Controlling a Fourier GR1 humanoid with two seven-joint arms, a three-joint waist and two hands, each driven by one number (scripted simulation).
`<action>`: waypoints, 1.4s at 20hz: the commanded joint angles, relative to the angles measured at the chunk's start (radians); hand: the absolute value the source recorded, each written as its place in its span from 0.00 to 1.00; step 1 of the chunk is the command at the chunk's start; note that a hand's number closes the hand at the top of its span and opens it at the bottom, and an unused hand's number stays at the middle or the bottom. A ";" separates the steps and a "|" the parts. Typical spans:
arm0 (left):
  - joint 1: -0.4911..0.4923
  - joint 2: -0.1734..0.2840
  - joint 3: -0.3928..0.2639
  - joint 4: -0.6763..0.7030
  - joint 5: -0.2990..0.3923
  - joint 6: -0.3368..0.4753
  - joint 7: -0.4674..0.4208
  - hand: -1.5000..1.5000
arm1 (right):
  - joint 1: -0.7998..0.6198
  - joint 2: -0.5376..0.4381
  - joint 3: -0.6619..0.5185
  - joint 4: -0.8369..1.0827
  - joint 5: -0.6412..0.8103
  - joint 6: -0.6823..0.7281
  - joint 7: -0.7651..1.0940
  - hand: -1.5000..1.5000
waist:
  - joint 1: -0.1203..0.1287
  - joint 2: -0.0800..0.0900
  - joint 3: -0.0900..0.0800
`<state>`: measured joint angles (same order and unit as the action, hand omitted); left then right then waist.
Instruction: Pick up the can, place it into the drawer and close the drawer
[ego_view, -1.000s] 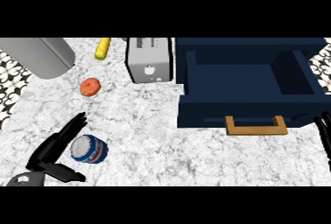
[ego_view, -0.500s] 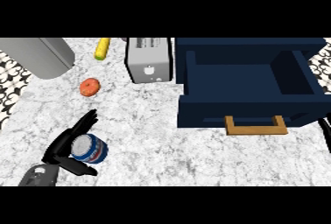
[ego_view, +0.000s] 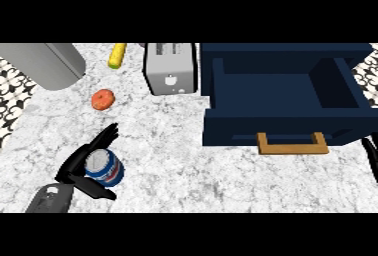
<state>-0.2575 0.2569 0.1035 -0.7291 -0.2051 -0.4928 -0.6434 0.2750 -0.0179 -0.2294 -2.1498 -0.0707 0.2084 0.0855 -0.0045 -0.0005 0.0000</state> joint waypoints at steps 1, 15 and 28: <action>0.031 -0.046 -0.028 -0.074 0.008 -0.015 0.009 0.00 | 0.041 0.017 0.004 -0.006 0.001 0.019 -0.023 0.00 | 0.001 -0.001 0.000; 0.149 -0.084 -0.085 -0.293 0.092 -0.122 0.096 1.00 | 0.028 -0.005 -0.040 -0.055 -0.057 0.025 0.042 0.00 | 0.003 -0.001 0.000; 0.009 -0.254 0.153 -0.411 0.215 0.425 0.326 1.00 | 0.018 0.000 -0.061 -0.023 -0.060 0.022 -0.002 0.00 | 0.001 -0.001 0.000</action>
<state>-0.2295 0.0461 0.2454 -1.0916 0.0095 -0.1943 -0.3536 0.2849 -0.0160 -0.2734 -2.1806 -0.1166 0.2173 0.1050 0.0002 -0.0015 0.0004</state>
